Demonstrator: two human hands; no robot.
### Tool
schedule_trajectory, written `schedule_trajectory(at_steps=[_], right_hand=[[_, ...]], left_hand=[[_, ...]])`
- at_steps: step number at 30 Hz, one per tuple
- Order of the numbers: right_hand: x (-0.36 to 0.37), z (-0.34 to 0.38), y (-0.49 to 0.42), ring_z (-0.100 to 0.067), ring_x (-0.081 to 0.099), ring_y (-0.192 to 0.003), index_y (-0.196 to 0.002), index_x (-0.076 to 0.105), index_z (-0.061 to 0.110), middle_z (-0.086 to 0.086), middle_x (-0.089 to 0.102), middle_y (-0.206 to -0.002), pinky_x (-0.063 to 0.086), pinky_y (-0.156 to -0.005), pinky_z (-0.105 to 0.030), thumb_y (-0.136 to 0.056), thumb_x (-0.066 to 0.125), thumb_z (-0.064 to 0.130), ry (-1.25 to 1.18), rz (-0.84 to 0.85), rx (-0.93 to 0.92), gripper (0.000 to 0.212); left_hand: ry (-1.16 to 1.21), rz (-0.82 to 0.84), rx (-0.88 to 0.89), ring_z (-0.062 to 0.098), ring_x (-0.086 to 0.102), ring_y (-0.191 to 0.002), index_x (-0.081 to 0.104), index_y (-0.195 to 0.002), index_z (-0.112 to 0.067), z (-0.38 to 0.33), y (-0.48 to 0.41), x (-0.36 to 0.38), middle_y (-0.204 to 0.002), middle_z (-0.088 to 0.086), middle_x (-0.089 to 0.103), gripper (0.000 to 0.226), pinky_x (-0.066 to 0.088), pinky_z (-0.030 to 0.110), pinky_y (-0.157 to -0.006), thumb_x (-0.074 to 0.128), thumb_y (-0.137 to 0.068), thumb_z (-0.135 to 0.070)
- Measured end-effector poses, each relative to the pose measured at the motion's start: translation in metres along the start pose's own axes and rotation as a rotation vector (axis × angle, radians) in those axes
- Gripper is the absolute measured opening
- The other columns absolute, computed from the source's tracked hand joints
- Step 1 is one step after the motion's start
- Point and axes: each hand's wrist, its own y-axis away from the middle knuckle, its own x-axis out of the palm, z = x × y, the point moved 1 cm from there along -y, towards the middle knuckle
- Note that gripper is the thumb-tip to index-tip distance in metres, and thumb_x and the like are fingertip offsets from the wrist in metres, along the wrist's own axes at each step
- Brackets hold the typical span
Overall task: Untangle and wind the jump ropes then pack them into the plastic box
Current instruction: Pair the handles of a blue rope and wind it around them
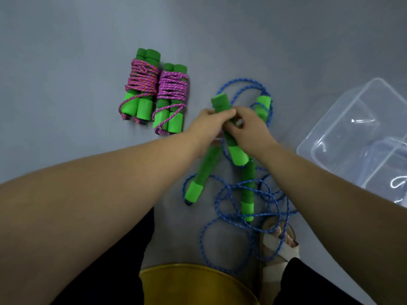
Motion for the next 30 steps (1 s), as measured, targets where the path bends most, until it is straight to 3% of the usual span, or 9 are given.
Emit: schedule_trajectory(at_steps=[2,7,10,12,17,20,24,27,30], right_hand=[[-0.011,0.017,0.004,-0.006,0.053,-0.081,-0.108,0.058,0.017,0.006,0.057,-0.09,0.038,-0.072,-0.007,-0.091,0.056,0.021,-0.149,0.079,0.02,0.018],[-0.046,0.039,0.022,-0.01,0.051,-0.109,-0.143,0.029,0.017,0.001,0.045,-0.132,0.048,-0.084,-0.023,-0.091,0.057,0.022,-0.46,0.357,0.244,0.059],[-0.074,0.065,0.05,-0.009,0.047,-0.124,-0.139,0.037,0.02,-0.002,0.048,-0.14,0.037,-0.109,-0.034,-0.076,0.073,0.036,-0.448,0.595,0.17,0.074],[-0.089,0.089,0.073,-0.011,0.052,-0.115,-0.126,0.048,0.022,-0.011,0.054,-0.133,0.041,-0.105,-0.038,-0.074,0.076,0.024,-0.378,0.694,0.061,0.059],[-0.14,0.121,0.136,-0.009,0.063,-0.095,-0.111,0.056,0.024,-0.004,0.072,-0.094,0.04,-0.099,-0.032,-0.08,0.071,0.033,-0.131,0.495,0.025,0.036],[-0.16,0.13,0.177,-0.015,0.059,-0.074,-0.093,0.064,0.018,-0.006,0.064,-0.073,0.048,-0.089,-0.036,-0.088,0.061,0.027,-0.112,0.259,0.004,0.01],[-0.168,0.146,0.223,-0.008,0.033,-0.043,-0.084,0.058,0.014,0.005,0.034,-0.048,0.042,-0.049,-0.023,-0.098,0.043,0.022,-0.567,0.013,0.117,0.022],[-0.162,0.152,0.253,-0.006,0.022,-0.035,-0.088,0.056,0.013,0.008,0.033,-0.042,0.017,-0.039,-0.018,-0.1,0.037,0.02,-0.87,-0.032,0.137,0.023],[-0.153,0.159,0.279,-0.005,0.019,-0.031,-0.087,0.054,0.014,0.005,0.039,-0.043,0.012,-0.039,-0.015,-0.099,0.033,0.018,-1.078,-0.014,0.135,0.025]], left_hand=[[0.105,0.087,-0.013,0.015,0.061,-0.065,0.056,-0.108,-0.017,-0.008,0.009,-0.002,-0.086,0.001,0.064,0.021,0.054,0.026,-0.061,0.053,-0.094,-0.032],[0.118,-0.021,-0.013,0.025,0.06,-0.069,0.049,-0.086,-0.015,-0.043,0.048,-0.016,-0.078,0.007,0.058,0.021,0.055,0.045,-0.07,0.044,-0.099,-0.031],[0.163,-0.029,0.001,0.027,0.06,-0.067,0.044,-0.086,-0.013,-0.072,0.09,-0.014,-0.08,0.01,0.056,0.024,0.056,0.042,-0.061,0.041,-0.1,-0.032],[0.164,-0.074,0.052,0.025,0.058,-0.066,0.041,-0.084,-0.013,-0.089,0.119,-0.008,-0.08,0.01,0.051,0.025,0.055,0.039,-0.05,0.04,-0.1,-0.032],[0.301,-0.181,0.146,0.023,0.057,-0.061,0.038,-0.084,-0.013,-0.119,0.201,-0.016,-0.079,0.009,0.051,0.026,0.05,0.042,-0.046,0.039,-0.1,-0.034],[0.445,-0.153,0.161,0.024,0.06,-0.064,0.041,-0.096,-0.012,-0.122,0.247,-0.026,-0.086,0.013,0.058,0.024,0.051,0.046,-0.054,0.04,-0.1,-0.036],[0.445,-0.2,0.206,0.025,0.059,-0.065,0.042,-0.086,-0.011,-0.101,0.295,-0.032,-0.081,0.012,0.056,0.02,0.056,0.043,-0.052,0.051,-0.097,-0.025],[0.456,-0.275,0.277,0.025,0.061,-0.067,0.04,-0.122,-0.011,-0.077,0.317,-0.041,-0.092,0.013,0.055,0.043,0.057,0.036,-0.047,0.065,-0.087,-0.011],[-0.045,-0.303,0.385,0.021,0.057,-0.075,0.05,-0.114,-0.015,-0.06,0.34,-0.041,-0.105,0.014,0.054,0.028,0.055,0.024,-0.051,0.062,-0.089,-0.011]])
